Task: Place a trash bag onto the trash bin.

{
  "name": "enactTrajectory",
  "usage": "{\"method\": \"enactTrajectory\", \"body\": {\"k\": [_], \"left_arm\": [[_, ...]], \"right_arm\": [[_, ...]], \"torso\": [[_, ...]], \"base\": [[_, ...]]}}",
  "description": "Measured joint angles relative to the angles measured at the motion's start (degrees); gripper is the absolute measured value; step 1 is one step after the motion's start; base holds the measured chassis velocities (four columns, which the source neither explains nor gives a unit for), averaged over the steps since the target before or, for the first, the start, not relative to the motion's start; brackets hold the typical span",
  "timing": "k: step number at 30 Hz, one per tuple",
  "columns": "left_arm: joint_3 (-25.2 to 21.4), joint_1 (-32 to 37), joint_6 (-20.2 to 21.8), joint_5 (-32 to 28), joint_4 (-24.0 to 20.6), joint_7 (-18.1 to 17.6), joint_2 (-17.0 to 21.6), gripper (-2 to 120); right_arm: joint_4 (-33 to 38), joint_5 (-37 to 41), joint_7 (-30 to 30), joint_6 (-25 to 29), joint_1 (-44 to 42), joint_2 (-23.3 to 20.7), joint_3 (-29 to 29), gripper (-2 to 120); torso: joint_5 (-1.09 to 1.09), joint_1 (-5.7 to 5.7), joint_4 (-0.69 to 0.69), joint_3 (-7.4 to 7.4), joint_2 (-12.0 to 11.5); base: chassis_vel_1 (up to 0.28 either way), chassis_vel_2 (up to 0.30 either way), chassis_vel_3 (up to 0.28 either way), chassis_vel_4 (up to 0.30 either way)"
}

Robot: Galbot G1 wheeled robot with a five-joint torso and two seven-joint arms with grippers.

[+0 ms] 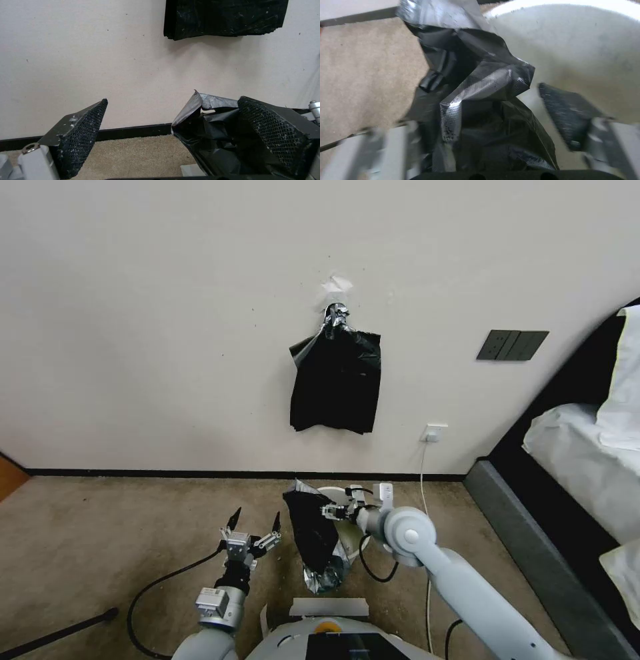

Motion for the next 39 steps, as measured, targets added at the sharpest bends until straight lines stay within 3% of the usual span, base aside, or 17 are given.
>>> {"method": "enactTrajectory", "body": {"k": [5,11,13,16,18,23,27,29,31,39], "left_arm": [[0.81,-0.63,0.76,0.04,0.05,-0.30,0.39,100],[1.50,-1.16,1.97,0.04,0.07,-0.84,0.94,100],[2.55,-1.98,3.71,0.03,0.07,-1.74,1.60,100],[3.94,-3.07,6.22,-0.28,0.02,-2.86,2.23,100],[5.76,-4.95,10.29,-2.04,-0.23,-4.60,3.28,100],[7.49,-7.40,14.79,-6.19,-0.67,-6.44,4.88,100],[9.82,-11.15,21.10,-14.64,-0.95,-9.82,6.86,100],[10.48,-12.11,22.20,-16.11,-0.83,-10.58,7.06,100],[13.63,-16.57,25.30,-20.87,0.90,-13.30,7.18,100],[20.52,-28.85,30.73,-28.08,6.28,-20.35,5.02,100]], "right_arm": [[-0.20,-0.14,-0.15,0.03,0.09,-0.10,-0.02,37],[-0.05,-0.17,-0.38,0.12,0.45,-0.52,-0.09,21],[0.38,-0.64,-0.71,0.12,0.43,-1.02,-0.16,10],[0.95,-2.04,-1.61,0.16,0.10,-1.43,-0.25,1],[2.09,-3.68,-2.79,0.21,-0.47,-1.97,-0.25,0],[3.56,-6.70,-4.72,0.45,-1.50,-2.93,-0.07,0],[4.44,-10.83,-7.56,2.18,-2.22,-3.55,-0.12,0],[4.52,-11.35,-7.97,2.35,-2.22,-3.60,-0.20,0],[4.80,-12.75,-9.02,2.68,-2.22,-3.88,-0.52,0],[5.11,-13.65,-9.33,2.92,-2.92,-4.24,-0.36,0]], "torso": [[0.00,0.00,0.00,0.00,0.00],[0.00,0.00,0.01,0.00,0.00],[0.01,0.00,0.01,0.00,0.00],[0.00,0.00,0.01,0.00,0.00],[0.00,0.00,0.00,0.00,0.00],[0.00,0.00,0.00,0.00,0.00],[0.01,0.00,0.01,0.00,0.00],[0.01,0.00,0.01,0.00,0.00],[0.01,0.00,0.01,0.00,0.00],[0.00,-0.01,-0.02,0.00,0.00]], "base": [[0.000,0.000,0.000,0.000],[0.000,0.000,0.000,0.000],[0.000,0.000,0.000,0.000],[0.000,0.000,0.000,0.000],[0.000,0.000,0.000,0.000],[0.000,0.000,0.000,0.000],[0.000,0.000,0.000,0.000],[0.000,0.000,0.000,0.000],[0.000,0.000,0.000,0.000],[0.000,0.000,0.000,0.000]]}}
